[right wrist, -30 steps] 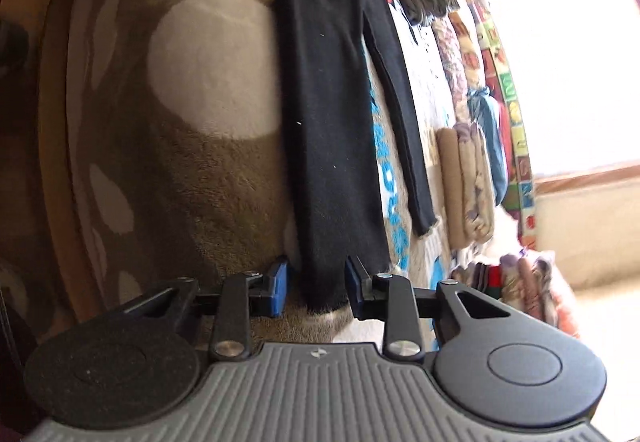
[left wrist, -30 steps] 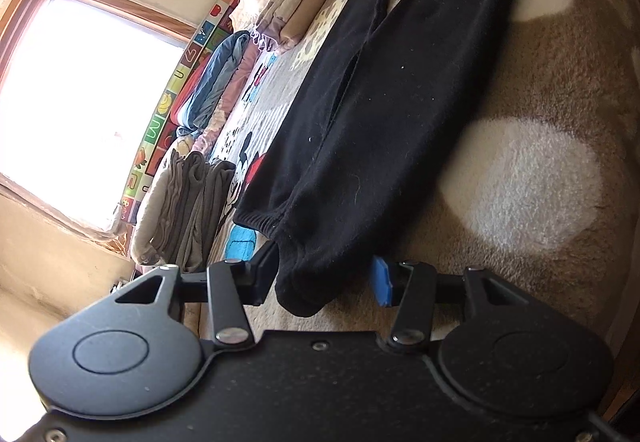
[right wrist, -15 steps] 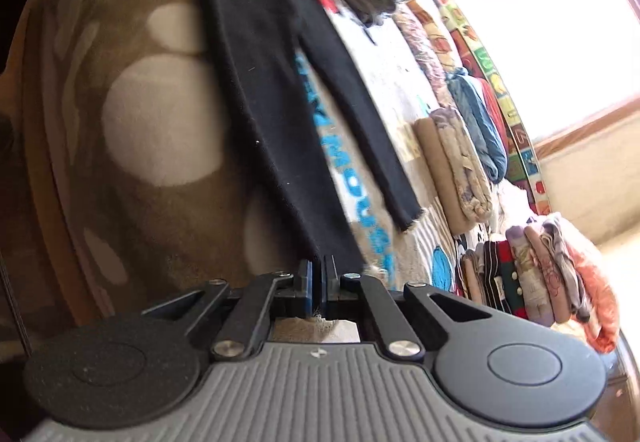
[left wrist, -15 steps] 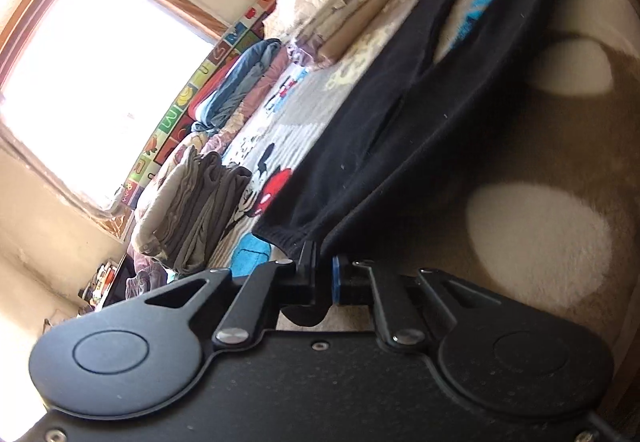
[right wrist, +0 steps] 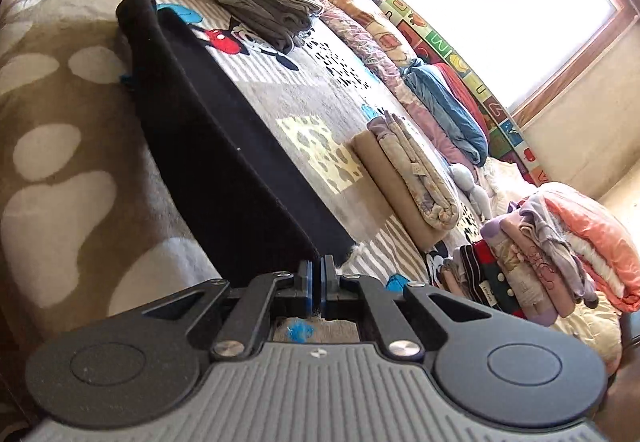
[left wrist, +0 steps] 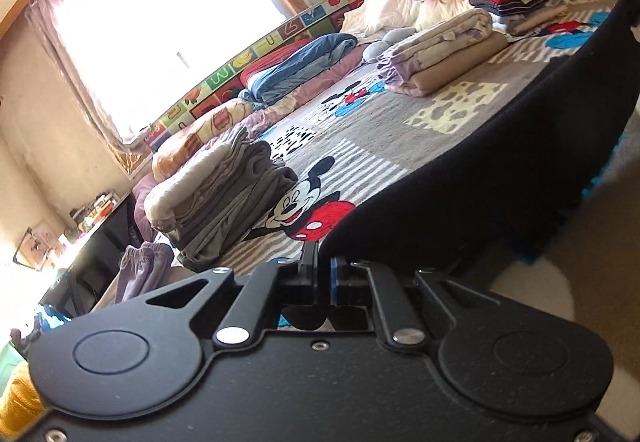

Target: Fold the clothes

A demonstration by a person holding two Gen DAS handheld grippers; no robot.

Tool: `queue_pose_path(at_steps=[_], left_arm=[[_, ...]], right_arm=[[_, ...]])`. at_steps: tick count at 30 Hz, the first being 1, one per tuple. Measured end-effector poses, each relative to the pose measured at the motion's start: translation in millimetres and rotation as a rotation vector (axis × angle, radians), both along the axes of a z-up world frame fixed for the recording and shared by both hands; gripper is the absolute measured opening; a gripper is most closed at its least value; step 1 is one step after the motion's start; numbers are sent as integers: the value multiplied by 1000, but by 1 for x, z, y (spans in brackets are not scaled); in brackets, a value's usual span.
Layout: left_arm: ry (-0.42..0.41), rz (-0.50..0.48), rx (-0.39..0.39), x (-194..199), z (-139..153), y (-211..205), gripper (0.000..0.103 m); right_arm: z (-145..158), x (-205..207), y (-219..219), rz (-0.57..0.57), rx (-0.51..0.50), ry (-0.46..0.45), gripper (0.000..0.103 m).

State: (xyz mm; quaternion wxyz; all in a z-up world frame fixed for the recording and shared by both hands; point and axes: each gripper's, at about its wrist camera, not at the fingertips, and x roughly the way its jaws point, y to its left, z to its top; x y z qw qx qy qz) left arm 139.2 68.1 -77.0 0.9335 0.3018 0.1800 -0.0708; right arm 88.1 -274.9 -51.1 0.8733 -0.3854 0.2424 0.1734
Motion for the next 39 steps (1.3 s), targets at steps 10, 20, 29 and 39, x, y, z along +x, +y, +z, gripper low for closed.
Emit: queue_pose_path(at_steps=[10,20,29,39], left_arm=[[153,24,-49,65,-9,10,4],[261,-35,-145,107,-20,22,7],[284,-71,-464,106,-12,59,29],[254,107,-886,89,3,126,55]], right_arm=[[2,96,-1,-10,61,176,4],[-13,173,-7,-72,97,355,4],[-38,229,-20,-211,226,540,12],[-17,170,-49,-360,450,243,39]])
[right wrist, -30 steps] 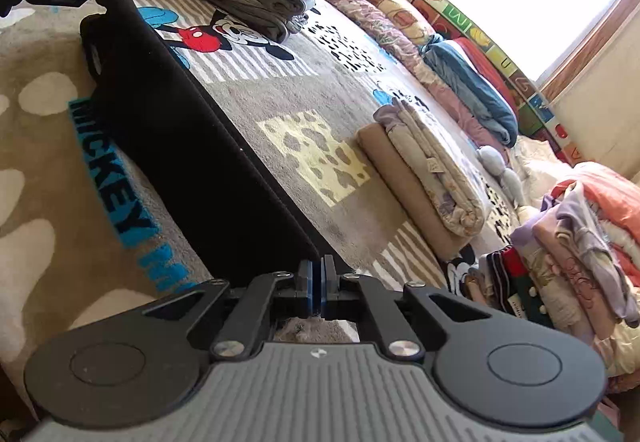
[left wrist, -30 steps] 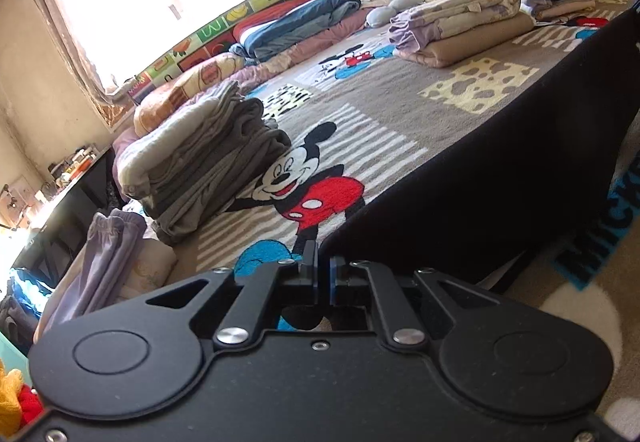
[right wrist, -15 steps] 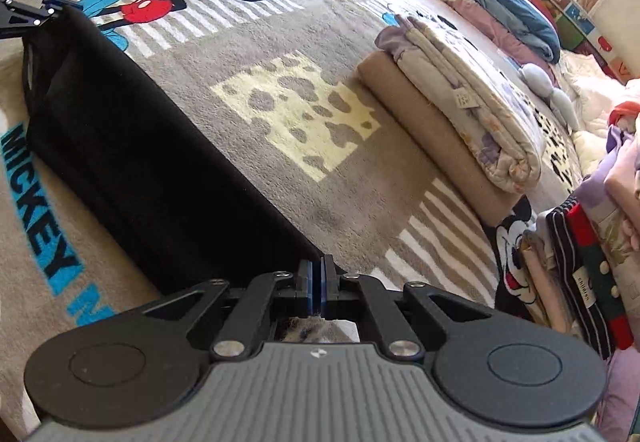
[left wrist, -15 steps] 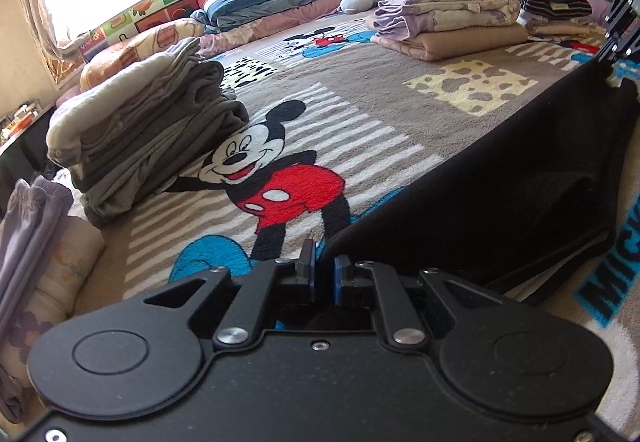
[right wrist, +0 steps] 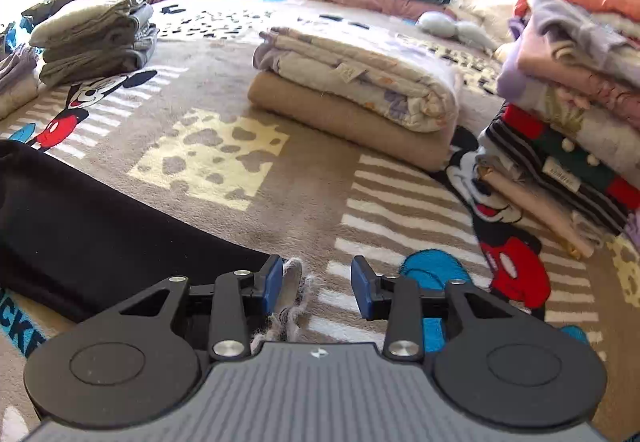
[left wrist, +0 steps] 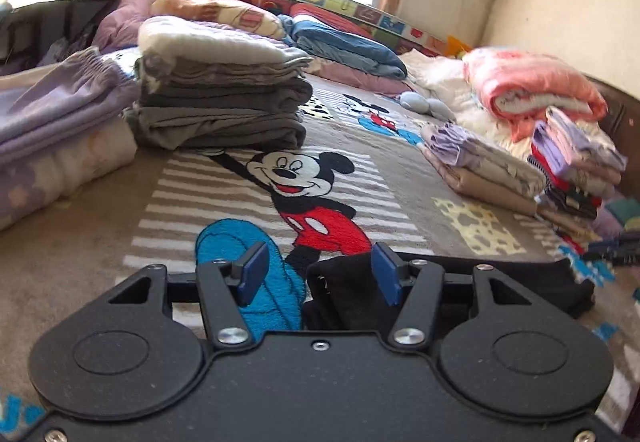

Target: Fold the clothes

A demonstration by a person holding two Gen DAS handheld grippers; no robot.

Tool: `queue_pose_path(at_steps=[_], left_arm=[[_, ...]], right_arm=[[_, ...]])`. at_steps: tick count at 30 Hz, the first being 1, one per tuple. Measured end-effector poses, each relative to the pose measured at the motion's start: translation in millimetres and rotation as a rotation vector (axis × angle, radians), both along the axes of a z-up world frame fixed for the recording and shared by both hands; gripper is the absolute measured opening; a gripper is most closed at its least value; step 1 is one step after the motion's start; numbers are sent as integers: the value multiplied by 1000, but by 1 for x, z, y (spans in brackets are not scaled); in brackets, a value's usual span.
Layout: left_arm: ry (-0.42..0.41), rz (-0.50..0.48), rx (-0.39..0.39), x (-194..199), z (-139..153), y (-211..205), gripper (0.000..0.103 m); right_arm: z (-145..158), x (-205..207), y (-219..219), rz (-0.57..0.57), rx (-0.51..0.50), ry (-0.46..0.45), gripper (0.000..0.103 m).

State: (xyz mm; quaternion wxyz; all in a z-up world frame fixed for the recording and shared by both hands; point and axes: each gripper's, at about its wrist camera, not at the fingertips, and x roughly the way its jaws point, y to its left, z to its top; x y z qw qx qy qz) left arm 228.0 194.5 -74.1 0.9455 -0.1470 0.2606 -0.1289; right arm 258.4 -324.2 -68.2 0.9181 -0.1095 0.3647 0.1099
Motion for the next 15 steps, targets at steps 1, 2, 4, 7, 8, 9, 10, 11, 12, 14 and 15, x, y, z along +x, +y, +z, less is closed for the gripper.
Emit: queue_pose_path(at_steps=[1,2,4,7,8,9,10,11,12,14,15], left_arm=[[15,9,-48,-3,-1,3,55],[28,9,-87,-5,-3,4,55],[54,4,-147,-8,-6,0,55],[106,10,-168,-11,-14,-11,43],[121,14,-165,-12,-16,-14,39],[134,13,-166,-12,-18,-17,37],[147,6,-172,-11,-20,-19,36],[155,1,-172,-11,-22,-22,36],[158,0,-161,-11,-23,-24,36],[159,0,-137,-10,-24,-27,35],[160,-1,-134,-10,-25,-26,32]], right_arm=[[1,-10,10,29,-12,-30,39],[0,-20,27,79,-26,-56,39],[0,-39,60,179,-54,-109,39],[-12,-63,126,379,-184,-168,41],[-16,-70,148,448,-232,-186,43],[-20,-78,171,518,-280,-205,43],[-26,-82,189,564,-326,-217,43],[-31,-82,203,588,-356,-223,43],[-34,-82,214,607,-371,-224,43],[-42,-81,230,648,-434,-233,43],[-45,-81,238,668,-471,-238,43]])
